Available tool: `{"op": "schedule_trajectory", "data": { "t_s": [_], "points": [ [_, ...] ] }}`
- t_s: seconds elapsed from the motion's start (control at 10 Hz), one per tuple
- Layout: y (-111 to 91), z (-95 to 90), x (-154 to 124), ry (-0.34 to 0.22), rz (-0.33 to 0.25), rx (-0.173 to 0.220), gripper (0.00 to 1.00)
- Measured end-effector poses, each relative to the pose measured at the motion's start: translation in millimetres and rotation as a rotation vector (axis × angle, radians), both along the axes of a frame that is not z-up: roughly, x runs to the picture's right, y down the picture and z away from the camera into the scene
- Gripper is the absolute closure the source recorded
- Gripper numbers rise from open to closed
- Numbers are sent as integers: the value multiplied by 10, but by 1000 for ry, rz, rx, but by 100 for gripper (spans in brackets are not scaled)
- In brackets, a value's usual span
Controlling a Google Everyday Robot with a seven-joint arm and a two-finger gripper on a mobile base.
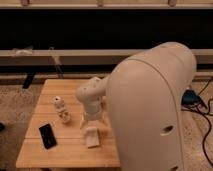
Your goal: Wipe the white sponge on the table
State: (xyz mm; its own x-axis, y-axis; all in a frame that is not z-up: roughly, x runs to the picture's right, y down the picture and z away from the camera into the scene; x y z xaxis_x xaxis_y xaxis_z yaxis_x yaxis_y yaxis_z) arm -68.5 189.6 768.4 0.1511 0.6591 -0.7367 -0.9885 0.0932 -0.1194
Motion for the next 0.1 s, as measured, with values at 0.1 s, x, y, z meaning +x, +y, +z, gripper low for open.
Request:
{"op": "schedule_trajectory", "data": {
  "t_s": [0.1],
  "points": [
    [-95,-62,-40,-5,-14,-16,20]
  ]
}}
